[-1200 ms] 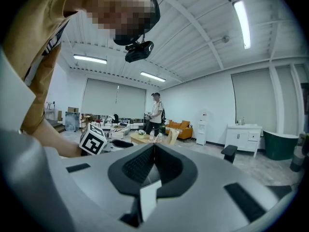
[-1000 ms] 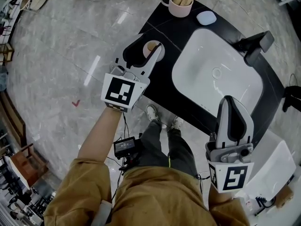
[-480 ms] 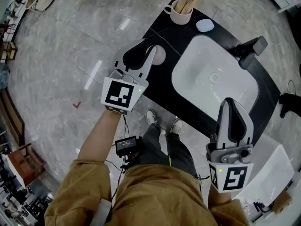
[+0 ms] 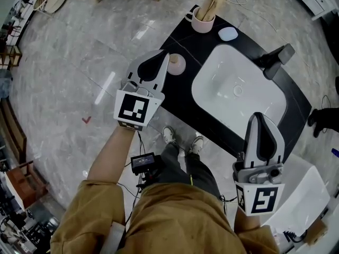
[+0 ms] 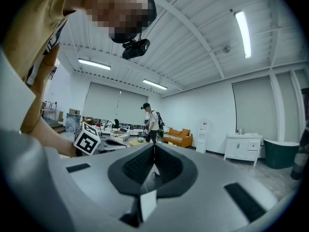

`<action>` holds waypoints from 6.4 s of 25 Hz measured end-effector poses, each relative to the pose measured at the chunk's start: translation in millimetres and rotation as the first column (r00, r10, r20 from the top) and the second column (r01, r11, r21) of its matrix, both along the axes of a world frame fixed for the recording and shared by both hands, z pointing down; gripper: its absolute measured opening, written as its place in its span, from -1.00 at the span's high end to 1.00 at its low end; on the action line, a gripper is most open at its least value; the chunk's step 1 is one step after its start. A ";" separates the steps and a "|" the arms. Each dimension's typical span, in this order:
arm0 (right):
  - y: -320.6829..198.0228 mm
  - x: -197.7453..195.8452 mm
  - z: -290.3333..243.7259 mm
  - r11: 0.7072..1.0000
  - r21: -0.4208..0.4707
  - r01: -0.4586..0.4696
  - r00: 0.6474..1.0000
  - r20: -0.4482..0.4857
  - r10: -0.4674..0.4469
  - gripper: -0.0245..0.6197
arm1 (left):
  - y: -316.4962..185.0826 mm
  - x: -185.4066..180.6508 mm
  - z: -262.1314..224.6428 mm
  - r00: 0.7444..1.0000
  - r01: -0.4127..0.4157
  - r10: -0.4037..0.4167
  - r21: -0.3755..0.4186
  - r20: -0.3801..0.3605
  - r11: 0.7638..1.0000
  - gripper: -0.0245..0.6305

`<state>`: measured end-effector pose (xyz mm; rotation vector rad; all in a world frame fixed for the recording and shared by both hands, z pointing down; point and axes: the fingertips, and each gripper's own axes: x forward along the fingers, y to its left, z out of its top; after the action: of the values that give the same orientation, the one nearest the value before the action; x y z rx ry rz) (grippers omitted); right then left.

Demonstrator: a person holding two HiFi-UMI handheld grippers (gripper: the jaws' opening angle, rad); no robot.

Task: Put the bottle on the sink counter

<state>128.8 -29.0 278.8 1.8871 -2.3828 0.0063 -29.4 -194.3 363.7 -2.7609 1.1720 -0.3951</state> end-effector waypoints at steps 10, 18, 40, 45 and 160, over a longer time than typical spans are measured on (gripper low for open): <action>5.3 4.7 -15.5 1.000 0.023 0.014 1.000 -0.020 -0.014 0.91 | 3.7 -9.1 -22.2 0.999 0.033 -0.033 0.017 0.003 0.999 0.92; 10.4 10.6 -24.8 0.999 0.035 0.015 1.000 -0.025 -0.014 0.91 | 9.1 -21.4 -35.0 0.998 0.063 -0.063 0.016 0.005 0.998 0.92; 15.4 26.1 -47.4 0.994 0.102 0.031 0.999 -0.033 -0.027 0.91 | 39.7 -52.1 -90.1 0.990 0.139 -0.139 0.040 -0.004 0.990 0.92; 17.3 30.3 -53.8 0.992 0.123 0.035 0.999 -0.036 -0.031 0.91 | 54.4 -41.4 -115.1 0.992 0.121 -0.120 0.046 -0.030 0.992 0.92; 56.2 63.0 -95.3 0.989 0.133 -0.058 0.998 0.042 0.053 0.91 | 153.1 -107.7 -205.8 0.936 0.180 -0.160 0.034 -0.312 0.983 0.92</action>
<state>191.9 27.2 183.4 2.0296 -2.4105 -0.1182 -137.1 -41.3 157.9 -2.7443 1.4708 0.0653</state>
